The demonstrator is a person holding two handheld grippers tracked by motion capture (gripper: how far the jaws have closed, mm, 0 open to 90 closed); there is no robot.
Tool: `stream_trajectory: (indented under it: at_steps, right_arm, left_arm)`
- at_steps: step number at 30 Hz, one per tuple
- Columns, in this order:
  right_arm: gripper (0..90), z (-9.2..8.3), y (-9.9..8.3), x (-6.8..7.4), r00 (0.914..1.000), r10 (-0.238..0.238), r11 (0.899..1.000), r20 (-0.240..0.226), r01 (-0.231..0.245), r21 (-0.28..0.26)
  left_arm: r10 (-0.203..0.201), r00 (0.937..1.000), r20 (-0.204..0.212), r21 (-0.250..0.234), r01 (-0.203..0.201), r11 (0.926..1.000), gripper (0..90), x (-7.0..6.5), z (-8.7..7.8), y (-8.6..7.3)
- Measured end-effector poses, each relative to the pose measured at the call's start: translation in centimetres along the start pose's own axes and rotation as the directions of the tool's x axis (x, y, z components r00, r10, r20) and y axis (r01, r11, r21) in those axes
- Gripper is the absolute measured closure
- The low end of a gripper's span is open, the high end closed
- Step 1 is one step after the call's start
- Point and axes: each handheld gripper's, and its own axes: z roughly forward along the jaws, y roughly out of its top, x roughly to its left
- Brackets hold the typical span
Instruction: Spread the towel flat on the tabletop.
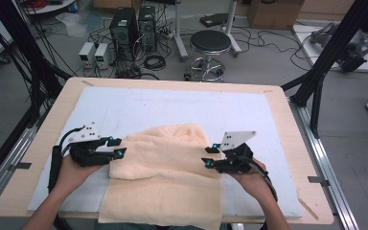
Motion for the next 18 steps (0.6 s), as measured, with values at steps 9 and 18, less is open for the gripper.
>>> stream_trajectory:
  at_steps: [9, 18]
  right_arm:
    - [60.3, 2.0, -2.5, 3.2, 0.9976, -0.021, 0.998, -0.066, 0.025, 0.055]
    - [71.5, 4.4, -4.0, 3.1, 0.9938, -0.028, 0.986, -0.108, 0.045, 0.163]
  left_arm:
    - [0.103, 0.9891, 0.106, 0.063, -0.110, 0.9919, 55.3, -4.0, 1.2, -2.7]
    - [0.058, 0.9911, 0.119, 0.205, -0.082, 0.9753, 73.3, -3.4, 3.9, -4.1]
